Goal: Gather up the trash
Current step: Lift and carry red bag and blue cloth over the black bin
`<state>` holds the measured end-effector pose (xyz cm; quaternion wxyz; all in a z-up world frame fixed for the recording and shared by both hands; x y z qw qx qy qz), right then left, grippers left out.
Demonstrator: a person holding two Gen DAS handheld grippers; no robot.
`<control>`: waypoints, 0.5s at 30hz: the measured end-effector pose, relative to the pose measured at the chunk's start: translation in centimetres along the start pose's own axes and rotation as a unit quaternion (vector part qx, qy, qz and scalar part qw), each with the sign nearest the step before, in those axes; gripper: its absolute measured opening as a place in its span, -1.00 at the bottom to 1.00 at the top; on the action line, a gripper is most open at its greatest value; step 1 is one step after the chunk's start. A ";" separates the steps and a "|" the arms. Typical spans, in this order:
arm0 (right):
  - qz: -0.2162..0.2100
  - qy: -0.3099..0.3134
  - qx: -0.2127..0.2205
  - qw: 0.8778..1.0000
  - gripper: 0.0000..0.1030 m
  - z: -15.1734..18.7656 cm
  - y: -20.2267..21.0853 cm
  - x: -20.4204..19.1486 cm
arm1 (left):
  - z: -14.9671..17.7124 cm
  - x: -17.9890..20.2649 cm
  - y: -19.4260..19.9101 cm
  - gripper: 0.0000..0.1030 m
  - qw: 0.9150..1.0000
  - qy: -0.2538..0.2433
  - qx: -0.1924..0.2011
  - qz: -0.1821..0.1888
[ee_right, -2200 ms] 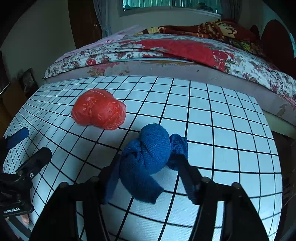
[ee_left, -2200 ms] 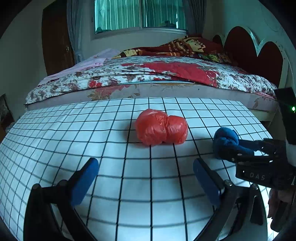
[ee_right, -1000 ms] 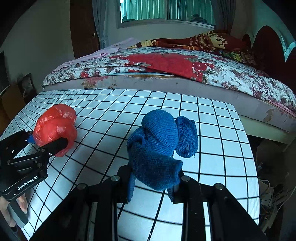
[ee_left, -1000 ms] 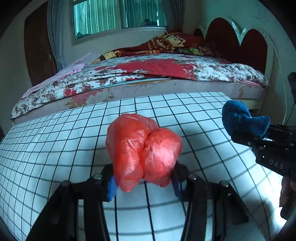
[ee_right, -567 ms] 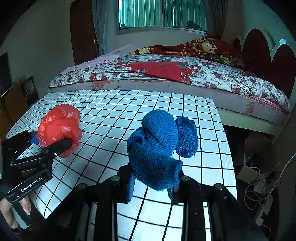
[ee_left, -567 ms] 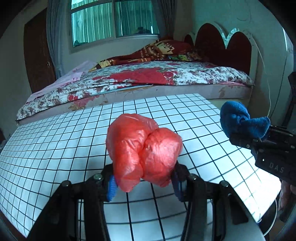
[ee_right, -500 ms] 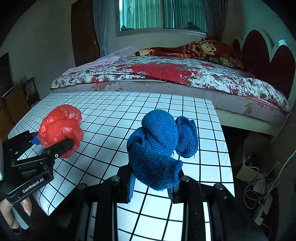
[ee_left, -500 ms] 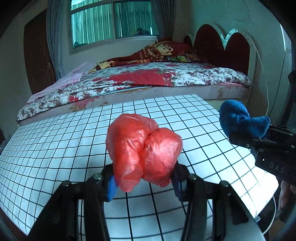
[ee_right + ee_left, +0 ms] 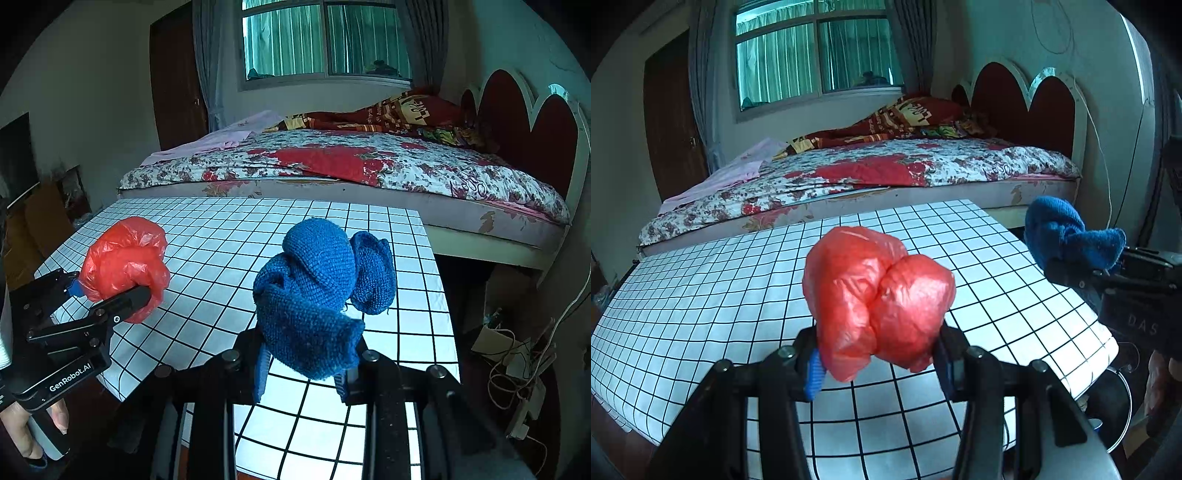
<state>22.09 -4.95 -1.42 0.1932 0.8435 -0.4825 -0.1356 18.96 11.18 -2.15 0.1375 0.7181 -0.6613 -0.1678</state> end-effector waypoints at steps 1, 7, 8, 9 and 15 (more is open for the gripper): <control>0.001 -0.001 0.003 1.000 -0.42 0.0 0.4 0.1 | -0.1 0.1 0.3 -0.05 1.000 0.002 0.002 0.001; 0.012 -0.006 0.020 1.000 -0.42 -0.3 3.2 1.2 | -1.0 1.7 2.2 -0.05 1.000 0.006 0.021 0.015; 0.014 -0.007 0.023 1.000 -0.42 -0.3 3.6 1.4 | -1.1 2.0 2.5 -0.05 1.000 0.005 0.025 0.017; 0.016 -0.008 0.026 1.000 -0.42 -0.3 4.1 1.5 | -1.2 2.3 2.7 -0.05 0.999 0.004 0.028 0.019; 0.028 -0.016 0.039 0.999 -0.42 0.0 6.3 2.0 | -0.9 4.2 4.3 -0.05 0.999 -0.001 0.036 0.037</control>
Point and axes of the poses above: each gripper's, at about its wrist camera, not at the fingertips, and y roughly against the way its jaws point, x to its right, z to its underside, the point moved 5 cm from there along -y, roughly the way its jaws point, and after that the axes turned 8 degrees about x, right-handed, at the moved point
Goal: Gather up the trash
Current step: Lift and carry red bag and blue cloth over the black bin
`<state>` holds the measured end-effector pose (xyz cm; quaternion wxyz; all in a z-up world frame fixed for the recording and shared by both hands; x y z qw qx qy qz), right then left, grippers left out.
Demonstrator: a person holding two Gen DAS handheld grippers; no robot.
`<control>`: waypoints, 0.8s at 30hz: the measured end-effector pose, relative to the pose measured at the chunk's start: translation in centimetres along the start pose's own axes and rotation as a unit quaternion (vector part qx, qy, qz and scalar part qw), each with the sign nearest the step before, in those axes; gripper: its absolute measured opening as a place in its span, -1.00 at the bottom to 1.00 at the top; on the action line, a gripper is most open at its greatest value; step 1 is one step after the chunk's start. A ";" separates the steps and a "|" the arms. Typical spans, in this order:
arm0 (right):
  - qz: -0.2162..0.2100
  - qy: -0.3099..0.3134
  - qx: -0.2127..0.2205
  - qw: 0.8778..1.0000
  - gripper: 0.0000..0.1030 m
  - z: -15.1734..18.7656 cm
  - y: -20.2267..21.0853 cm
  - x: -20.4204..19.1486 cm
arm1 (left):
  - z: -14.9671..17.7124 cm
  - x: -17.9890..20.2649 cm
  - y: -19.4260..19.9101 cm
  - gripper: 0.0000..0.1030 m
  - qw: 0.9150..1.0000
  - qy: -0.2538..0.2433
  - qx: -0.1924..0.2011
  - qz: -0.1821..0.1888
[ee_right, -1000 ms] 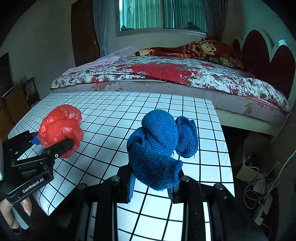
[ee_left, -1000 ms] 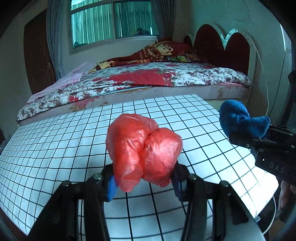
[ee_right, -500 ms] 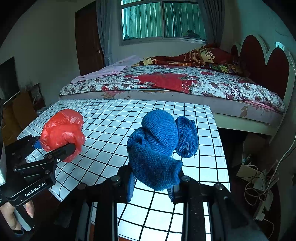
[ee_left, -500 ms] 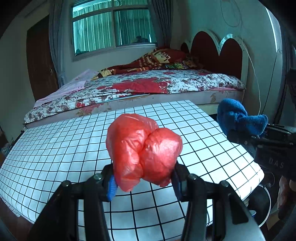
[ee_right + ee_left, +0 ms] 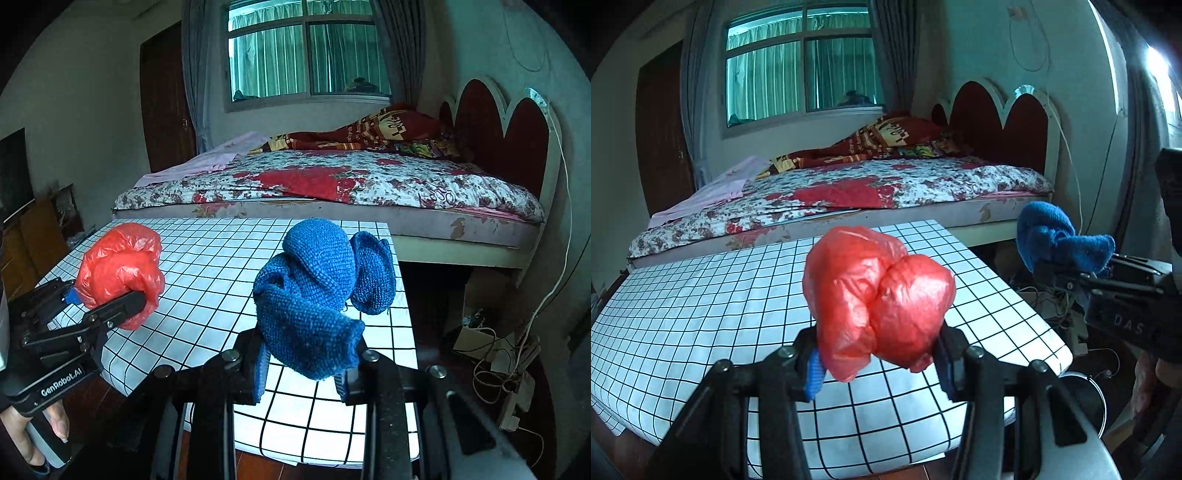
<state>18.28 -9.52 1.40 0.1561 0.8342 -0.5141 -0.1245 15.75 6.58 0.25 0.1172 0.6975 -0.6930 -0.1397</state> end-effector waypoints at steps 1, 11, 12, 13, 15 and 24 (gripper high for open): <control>0.001 -0.002 0.003 1.000 -0.42 0.0 0.3 0.1 | 0.0 0.2 0.3 -0.05 1.000 -0.001 0.001 0.002; 0.017 -0.010 0.019 1.000 -0.42 1.4 3.2 1.7 | 0.3 3.3 1.2 -0.05 1.000 -0.007 0.004 0.030; 0.021 -0.012 0.018 1.000 -0.42 1.5 3.4 2.0 | 0.3 3.8 1.2 -0.05 0.999 -0.009 0.004 0.034; 0.024 -0.016 0.018 0.999 -0.42 1.7 3.6 2.4 | 0.3 4.3 1.1 -0.05 0.999 -0.010 0.004 0.038; 0.031 -0.019 0.023 0.999 -0.42 2.0 4.5 3.4 | 0.2 5.6 1.1 -0.05 0.999 -0.013 0.006 0.049; 0.084 -0.038 0.026 0.995 -0.42 5.3 8.8 8.7 | 1.5 12.6 1.0 -0.05 0.993 -0.045 0.002 0.109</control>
Point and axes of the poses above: each gripper's, at about its wrist camera, not at the fingertips, and y roughly against the way its jaws point, x to its right, z to its underside, the point moved 5 cm from there along -y, roughly the way its jaws point, and after that the axes turned 8 degrees about x, right-handed, at the moved point
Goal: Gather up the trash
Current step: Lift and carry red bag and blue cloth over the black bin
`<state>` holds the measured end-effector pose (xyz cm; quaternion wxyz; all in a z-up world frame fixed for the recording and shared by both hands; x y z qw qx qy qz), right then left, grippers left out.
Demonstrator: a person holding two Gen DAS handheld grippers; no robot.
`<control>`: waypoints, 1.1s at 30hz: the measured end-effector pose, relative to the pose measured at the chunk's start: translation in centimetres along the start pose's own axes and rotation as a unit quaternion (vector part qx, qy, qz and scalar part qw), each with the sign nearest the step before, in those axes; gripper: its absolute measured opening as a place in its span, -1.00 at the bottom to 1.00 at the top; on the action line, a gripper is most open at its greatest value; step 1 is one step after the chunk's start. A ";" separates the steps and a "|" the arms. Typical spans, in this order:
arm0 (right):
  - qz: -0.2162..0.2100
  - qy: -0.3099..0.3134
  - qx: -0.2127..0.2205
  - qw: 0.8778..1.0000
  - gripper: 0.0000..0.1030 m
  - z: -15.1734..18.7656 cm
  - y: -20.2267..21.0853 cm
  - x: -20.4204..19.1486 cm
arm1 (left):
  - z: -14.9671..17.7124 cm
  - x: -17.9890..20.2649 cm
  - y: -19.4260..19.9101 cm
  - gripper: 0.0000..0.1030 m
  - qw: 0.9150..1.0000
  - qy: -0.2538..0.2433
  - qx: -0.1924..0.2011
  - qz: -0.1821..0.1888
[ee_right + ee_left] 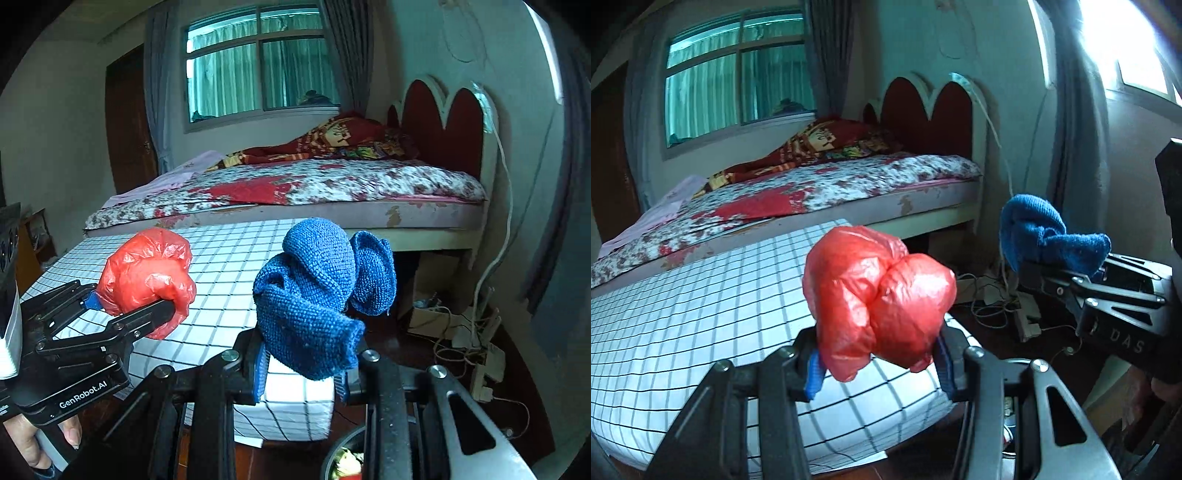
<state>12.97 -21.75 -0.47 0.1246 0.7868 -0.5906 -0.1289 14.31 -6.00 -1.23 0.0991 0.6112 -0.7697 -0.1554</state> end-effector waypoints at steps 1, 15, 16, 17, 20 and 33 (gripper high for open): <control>0.006 -0.004 -0.002 1.000 -0.42 0.4 0.3 0.8 | 0.2 0.7 -0.2 -0.05 1.000 -0.003 -0.002 0.006; 0.068 -0.045 -0.009 0.997 -0.41 4.9 4.4 9.9 | 1.7 8.9 -2.7 -0.05 0.995 -0.033 -0.024 0.089; 0.072 -0.046 -0.010 0.996 -0.41 5.3 4.6 10.4 | 2.0 9.4 -2.9 -0.05 0.995 -0.035 -0.027 0.094; 0.076 -0.047 -0.012 0.996 -0.41 5.7 4.9 10.9 | 2.2 9.9 -3.0 -0.05 0.994 -0.037 -0.029 0.099; 0.085 -0.050 -0.020 0.995 -0.41 6.8 5.4 12.1 | 3.1 11.3 -3.2 -0.05 0.992 -0.039 -0.037 0.112; 0.095 -0.048 -0.070 0.992 -0.41 12.5 5.5 14.6 | 7.7 14.9 -4.3 -0.05 0.983 -0.042 -0.081 0.159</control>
Point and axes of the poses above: each gripper's, at about its wrist camera, not at the fingertips, and y roughly against the way its jaws point, x to its right, z to its underside, the point moved 5 cm from there along -y, roughly the way its jaws point, and after that the axes turned 8 degrees about x, right-handed, at the moved point
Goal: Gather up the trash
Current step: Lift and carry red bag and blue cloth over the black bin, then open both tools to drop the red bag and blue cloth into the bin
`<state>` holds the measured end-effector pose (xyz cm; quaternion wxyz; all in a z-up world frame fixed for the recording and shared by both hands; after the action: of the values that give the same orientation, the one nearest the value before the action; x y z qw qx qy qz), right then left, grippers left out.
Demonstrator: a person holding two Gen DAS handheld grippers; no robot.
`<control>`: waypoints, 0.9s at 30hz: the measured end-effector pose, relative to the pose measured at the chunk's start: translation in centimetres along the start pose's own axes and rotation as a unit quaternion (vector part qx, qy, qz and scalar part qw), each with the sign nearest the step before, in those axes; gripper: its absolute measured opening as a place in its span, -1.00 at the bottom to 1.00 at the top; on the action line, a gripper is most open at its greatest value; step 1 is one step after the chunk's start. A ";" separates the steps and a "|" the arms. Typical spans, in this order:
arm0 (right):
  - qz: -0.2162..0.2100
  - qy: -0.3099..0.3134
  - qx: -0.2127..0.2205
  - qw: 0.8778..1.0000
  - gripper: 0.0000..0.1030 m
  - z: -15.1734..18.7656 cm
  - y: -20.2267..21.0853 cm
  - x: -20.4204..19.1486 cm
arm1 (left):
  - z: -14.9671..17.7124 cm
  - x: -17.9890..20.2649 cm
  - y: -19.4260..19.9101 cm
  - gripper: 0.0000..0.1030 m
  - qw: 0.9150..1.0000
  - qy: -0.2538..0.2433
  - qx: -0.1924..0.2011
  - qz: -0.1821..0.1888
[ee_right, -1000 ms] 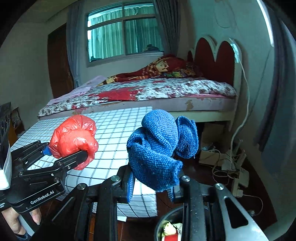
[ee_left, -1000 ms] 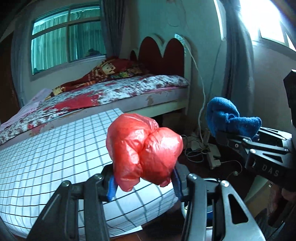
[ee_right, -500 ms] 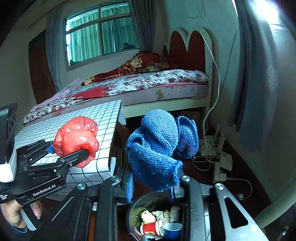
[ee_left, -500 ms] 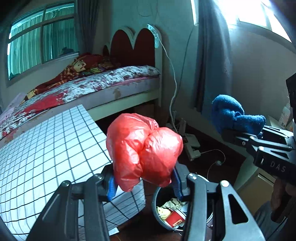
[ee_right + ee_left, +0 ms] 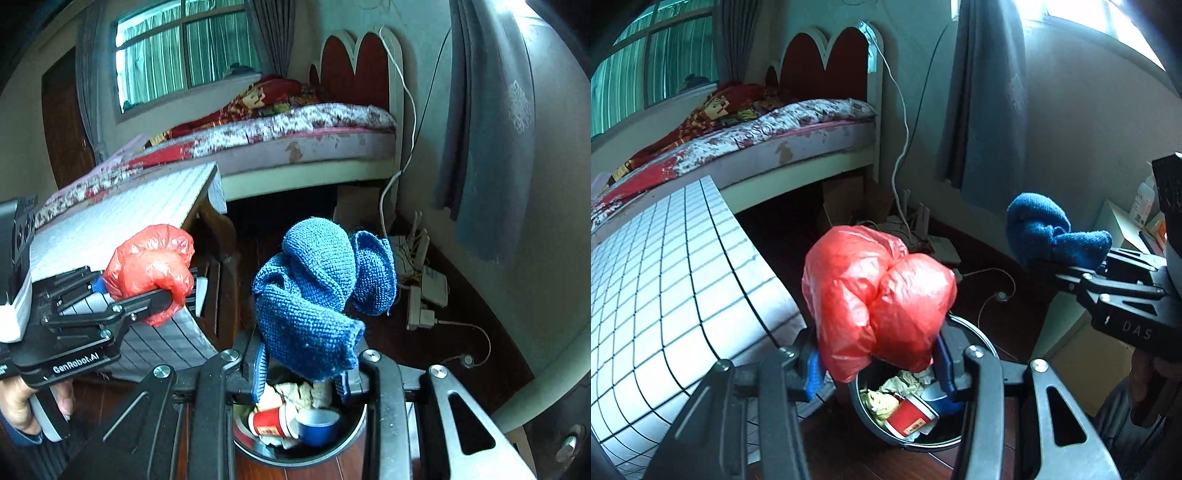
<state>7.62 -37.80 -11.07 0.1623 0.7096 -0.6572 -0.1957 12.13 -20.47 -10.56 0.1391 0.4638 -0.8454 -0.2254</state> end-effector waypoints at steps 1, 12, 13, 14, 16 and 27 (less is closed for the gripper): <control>-0.002 0.001 -0.005 1.000 -0.41 0.5 -0.2 0.0 | 0.3 0.3 -0.2 -0.05 1.000 -0.003 -0.005 0.001; -0.013 0.011 -0.074 0.997 -0.40 5.1 -3.0 0.4 | 3.6 1.0 -2.9 -0.05 0.998 0.001 -0.059 0.034; -0.015 0.013 -0.080 0.997 -0.40 5.5 -3.2 0.4 | 3.8 1.2 -3.1 -0.05 0.997 0.000 -0.062 0.036; -0.016 0.014 -0.086 0.996 -0.40 5.8 -3.5 0.4 | 4.0 1.3 -3.3 -0.05 0.997 0.000 -0.065 0.038; -0.017 0.020 -0.096 0.995 -0.40 6.4 -3.9 0.5 | 4.5 1.5 -3.8 -0.05 0.996 0.001 -0.073 0.041; -0.028 0.028 -0.140 0.989 -0.40 8.7 -6.1 0.9 | 5.7 1.6 -6.4 -0.04 0.993 0.013 -0.109 0.051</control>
<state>8.65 -37.91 -21.66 0.2724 0.7032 -0.5986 -0.2701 13.36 -23.36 -18.67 0.2112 0.4049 -0.8367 -0.3024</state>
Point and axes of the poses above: each gripper's, at about its wrist camera, not at the fingertips, and y roughly against the way its jaws point, x to its right, z to its underside, the point moved 5 cm from there along -y, roughly the way its jaws point, and after that the axes turned 8 degrees about x, right-handed, at the moved point
